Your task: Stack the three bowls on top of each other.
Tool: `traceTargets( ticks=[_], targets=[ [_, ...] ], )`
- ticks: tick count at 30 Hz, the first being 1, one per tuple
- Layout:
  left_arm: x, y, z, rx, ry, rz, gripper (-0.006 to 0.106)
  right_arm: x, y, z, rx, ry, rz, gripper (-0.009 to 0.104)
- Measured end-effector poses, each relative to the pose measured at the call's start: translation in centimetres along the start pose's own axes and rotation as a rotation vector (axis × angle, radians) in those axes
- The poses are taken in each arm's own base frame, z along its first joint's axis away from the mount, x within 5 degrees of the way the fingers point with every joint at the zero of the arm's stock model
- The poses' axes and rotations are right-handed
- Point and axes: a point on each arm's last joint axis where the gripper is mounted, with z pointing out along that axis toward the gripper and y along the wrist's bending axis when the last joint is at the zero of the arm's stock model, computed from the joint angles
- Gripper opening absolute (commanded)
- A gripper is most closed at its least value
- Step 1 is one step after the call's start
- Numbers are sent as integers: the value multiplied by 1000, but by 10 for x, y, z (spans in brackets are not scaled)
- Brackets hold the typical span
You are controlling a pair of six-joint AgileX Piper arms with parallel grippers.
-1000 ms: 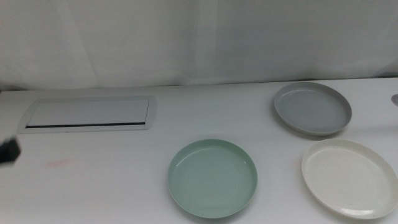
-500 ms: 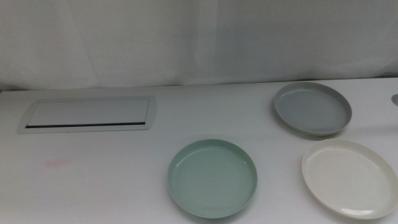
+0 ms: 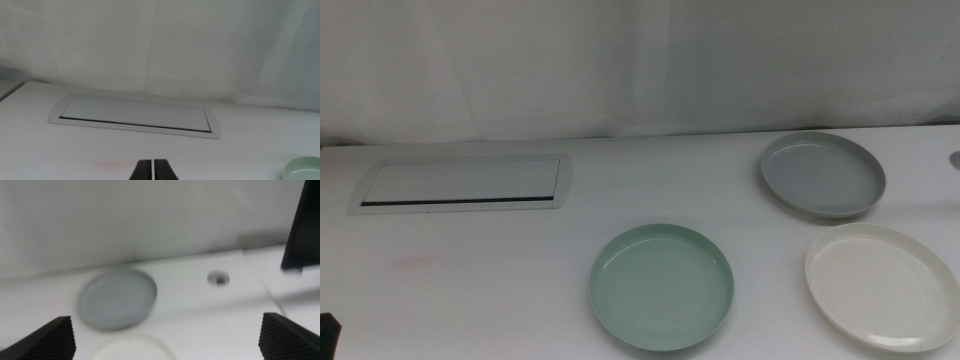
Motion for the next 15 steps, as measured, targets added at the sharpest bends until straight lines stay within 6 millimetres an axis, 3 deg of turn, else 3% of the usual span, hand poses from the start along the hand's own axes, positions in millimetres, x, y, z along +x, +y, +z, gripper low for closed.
traceTargets(
  ticks=[7,14,15],
  targets=[
    [0,0,0,1,-2,2,-2,-15,1,41,23,225,21,103],
    [-2,0,-2,5,-31,1,-2,0,2,95,39,493,-31,103],
    [-2,0,-3,7,-40,1,-2,5,2,110,35,553,-54,103]
  ],
)
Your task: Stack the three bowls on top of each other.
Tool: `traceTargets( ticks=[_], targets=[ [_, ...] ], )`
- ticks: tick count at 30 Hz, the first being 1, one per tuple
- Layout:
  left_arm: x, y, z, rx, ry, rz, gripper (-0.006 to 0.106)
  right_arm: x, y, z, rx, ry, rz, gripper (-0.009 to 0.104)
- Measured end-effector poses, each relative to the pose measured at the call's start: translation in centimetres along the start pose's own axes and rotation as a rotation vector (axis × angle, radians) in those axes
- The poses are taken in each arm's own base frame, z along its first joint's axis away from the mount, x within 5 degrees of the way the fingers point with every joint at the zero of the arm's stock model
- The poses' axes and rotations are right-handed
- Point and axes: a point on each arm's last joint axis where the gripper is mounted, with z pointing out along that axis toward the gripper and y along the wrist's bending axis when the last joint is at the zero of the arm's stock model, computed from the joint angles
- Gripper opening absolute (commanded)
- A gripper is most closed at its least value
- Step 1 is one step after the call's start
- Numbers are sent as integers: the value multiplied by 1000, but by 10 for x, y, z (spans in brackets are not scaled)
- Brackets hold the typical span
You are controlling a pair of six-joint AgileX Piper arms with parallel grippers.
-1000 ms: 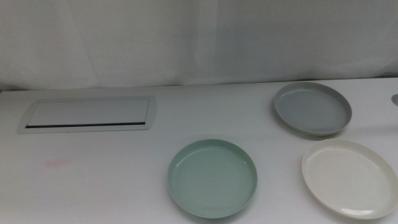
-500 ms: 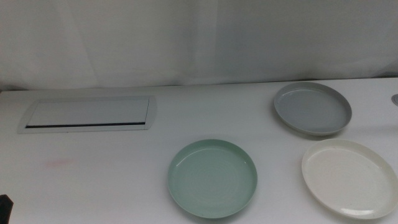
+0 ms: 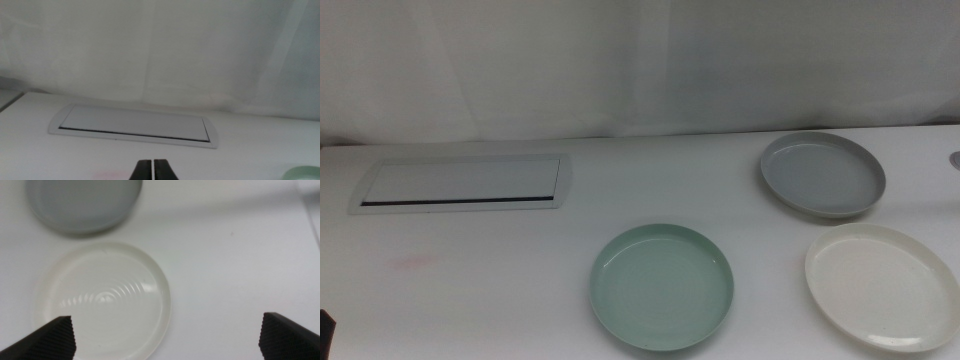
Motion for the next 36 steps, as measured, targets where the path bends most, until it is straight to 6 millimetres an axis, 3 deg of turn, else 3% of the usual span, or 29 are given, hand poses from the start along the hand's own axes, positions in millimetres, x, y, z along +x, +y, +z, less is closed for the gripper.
traceTargets(
  ticks=[14,26,36],
  targets=[
    [-1,0,-1,3,-17,1,-2,-12,-7,105,7,240,-106,103],
    [-1,0,-1,1,-13,1,-3,16,-3,166,-27,324,-162,103],
    [-1,0,-1,1,-13,1,-3,26,-1,195,-39,352,-156,103]
  ],
)
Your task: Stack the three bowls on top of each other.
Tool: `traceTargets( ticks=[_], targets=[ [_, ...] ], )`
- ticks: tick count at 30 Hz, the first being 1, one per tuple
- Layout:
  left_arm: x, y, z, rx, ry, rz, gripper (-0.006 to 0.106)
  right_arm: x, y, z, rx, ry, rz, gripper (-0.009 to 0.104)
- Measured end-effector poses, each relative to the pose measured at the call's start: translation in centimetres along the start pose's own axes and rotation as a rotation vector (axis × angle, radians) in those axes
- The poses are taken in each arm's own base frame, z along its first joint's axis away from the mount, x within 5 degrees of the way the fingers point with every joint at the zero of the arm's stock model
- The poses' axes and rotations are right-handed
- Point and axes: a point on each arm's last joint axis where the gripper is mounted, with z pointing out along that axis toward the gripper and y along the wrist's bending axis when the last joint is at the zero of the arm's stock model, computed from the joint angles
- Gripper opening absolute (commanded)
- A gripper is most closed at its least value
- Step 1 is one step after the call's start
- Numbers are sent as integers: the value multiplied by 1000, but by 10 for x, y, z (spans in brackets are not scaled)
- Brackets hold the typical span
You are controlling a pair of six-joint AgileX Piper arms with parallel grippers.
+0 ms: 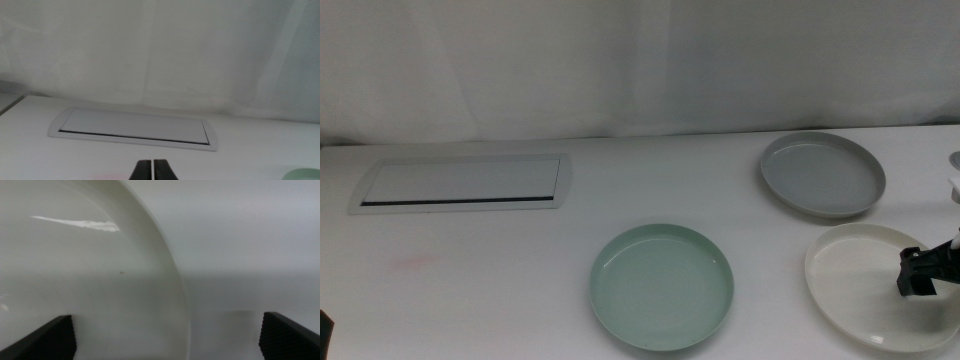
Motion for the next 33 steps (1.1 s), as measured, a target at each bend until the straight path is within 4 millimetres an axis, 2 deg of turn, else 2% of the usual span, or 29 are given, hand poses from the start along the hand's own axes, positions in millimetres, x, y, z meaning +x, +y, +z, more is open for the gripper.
traceTargets(
  ticks=[5,7,9,11,15,27,33],
  targets=[
    [0,0,0,0,0,0,-3,-2,0,4,-7,-8,13,101],
    [0,0,0,0,0,0,-3,-3,0,3,-7,-9,14,93],
    [0,0,0,0,0,0,-3,-3,1,4,-11,-10,21,76],
    [0,0,0,0,0,0,-3,-4,1,5,-11,-19,23,53],
    [0,0,0,0,0,0,-3,-5,0,5,-3,-34,13,-3],
    [0,0,0,0,-1,0,-3,-6,-2,4,-3,-27,19,-3],
    [0,0,0,0,-1,0,-3,-6,-2,-10,-3,-47,27,-3]
  ],
)
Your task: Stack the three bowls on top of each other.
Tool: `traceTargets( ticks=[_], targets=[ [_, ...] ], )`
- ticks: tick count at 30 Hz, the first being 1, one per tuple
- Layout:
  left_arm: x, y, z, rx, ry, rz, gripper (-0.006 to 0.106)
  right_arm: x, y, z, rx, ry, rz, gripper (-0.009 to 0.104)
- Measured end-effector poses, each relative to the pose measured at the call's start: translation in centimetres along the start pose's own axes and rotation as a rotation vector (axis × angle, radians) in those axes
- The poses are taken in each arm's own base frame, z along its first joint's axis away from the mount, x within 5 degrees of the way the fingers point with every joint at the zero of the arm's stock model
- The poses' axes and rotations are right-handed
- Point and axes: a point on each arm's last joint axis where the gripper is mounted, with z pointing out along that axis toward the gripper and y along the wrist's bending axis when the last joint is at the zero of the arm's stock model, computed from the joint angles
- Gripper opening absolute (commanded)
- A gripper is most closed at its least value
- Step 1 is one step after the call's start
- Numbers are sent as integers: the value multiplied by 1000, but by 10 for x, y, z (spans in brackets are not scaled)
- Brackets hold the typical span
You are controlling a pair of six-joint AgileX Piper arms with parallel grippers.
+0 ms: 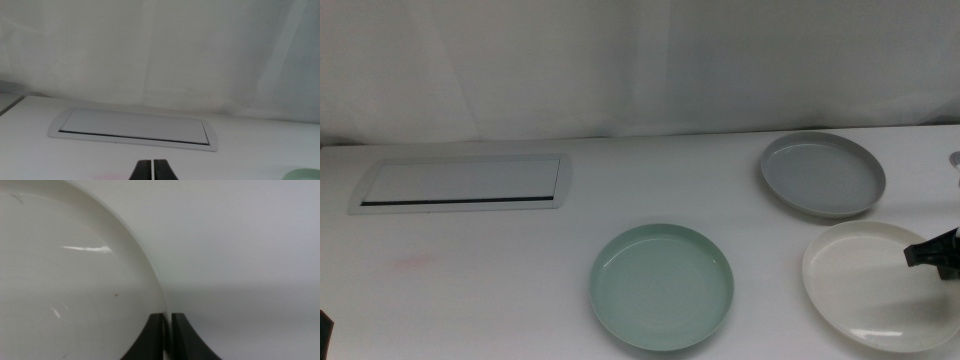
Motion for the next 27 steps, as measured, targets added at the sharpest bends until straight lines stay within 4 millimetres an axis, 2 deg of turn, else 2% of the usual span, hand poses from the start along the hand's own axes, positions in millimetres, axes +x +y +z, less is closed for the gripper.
traceTargets(
  ticks=[10,18,23,24,27],
  targets=[
    [0,0,0,0,0,0,-3,1,1,-44,0,-90,-5,-3],
    [0,0,0,0,0,0,-3,4,8,-79,-72,-171,39,-3],
    [0,0,0,0,0,0,-3,-11,18,-109,-203,-251,84,-3],
    [0,0,0,0,0,0,-3,-20,25,-119,-251,-285,88,-3],
    [0,0,0,0,0,0,-3,-31,40,-131,-297,-322,55,-3]
  ],
)
